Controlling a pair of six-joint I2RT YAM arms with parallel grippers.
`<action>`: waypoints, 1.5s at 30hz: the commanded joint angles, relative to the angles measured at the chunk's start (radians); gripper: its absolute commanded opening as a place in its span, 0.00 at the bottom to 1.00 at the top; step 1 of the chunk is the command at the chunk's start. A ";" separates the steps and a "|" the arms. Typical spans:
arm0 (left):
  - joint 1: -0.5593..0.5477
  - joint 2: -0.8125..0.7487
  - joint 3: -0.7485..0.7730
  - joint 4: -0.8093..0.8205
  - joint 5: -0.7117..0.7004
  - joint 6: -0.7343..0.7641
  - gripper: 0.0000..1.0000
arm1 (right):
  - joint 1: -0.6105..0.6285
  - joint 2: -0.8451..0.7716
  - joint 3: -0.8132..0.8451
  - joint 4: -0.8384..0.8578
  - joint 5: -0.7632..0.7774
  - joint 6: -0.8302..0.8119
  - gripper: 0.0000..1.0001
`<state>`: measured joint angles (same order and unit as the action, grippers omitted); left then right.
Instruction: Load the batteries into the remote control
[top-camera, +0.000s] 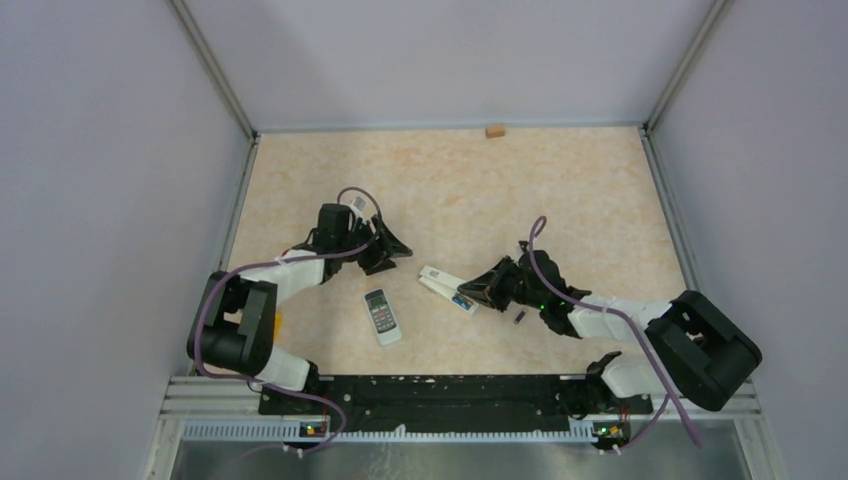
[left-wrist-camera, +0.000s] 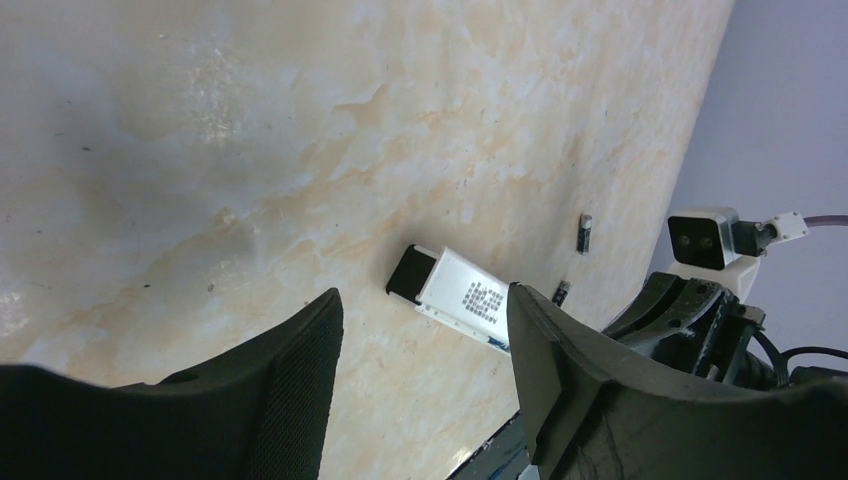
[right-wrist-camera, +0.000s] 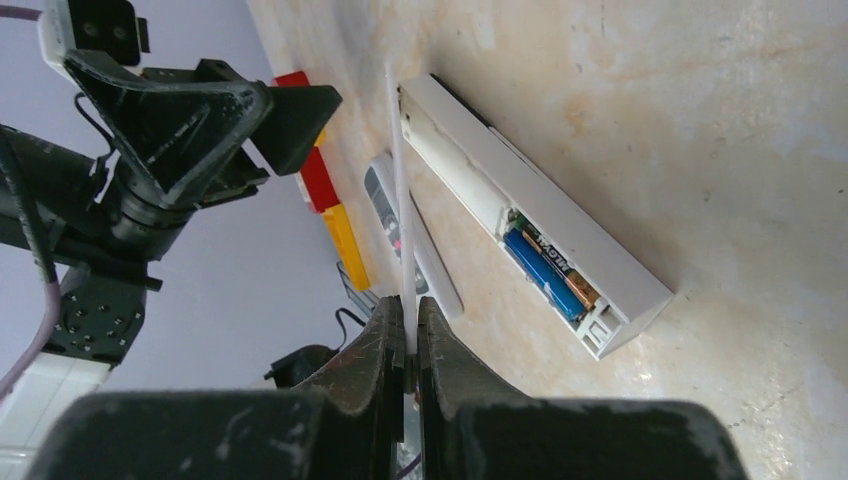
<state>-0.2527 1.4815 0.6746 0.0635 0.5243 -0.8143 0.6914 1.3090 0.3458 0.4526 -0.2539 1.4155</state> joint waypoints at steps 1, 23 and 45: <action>-0.012 0.015 -0.002 0.050 0.029 0.021 0.64 | 0.008 -0.026 0.010 0.006 0.081 0.041 0.00; -0.037 0.097 0.049 0.068 0.042 0.027 0.59 | 0.008 -0.019 -0.029 0.172 0.007 0.059 0.00; -0.074 0.175 0.101 -0.004 0.037 0.050 0.53 | 0.020 -0.016 -0.013 -0.060 0.020 0.047 0.00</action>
<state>-0.3191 1.6444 0.7448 0.0647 0.5594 -0.7891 0.6937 1.2980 0.3088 0.4721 -0.2543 1.4731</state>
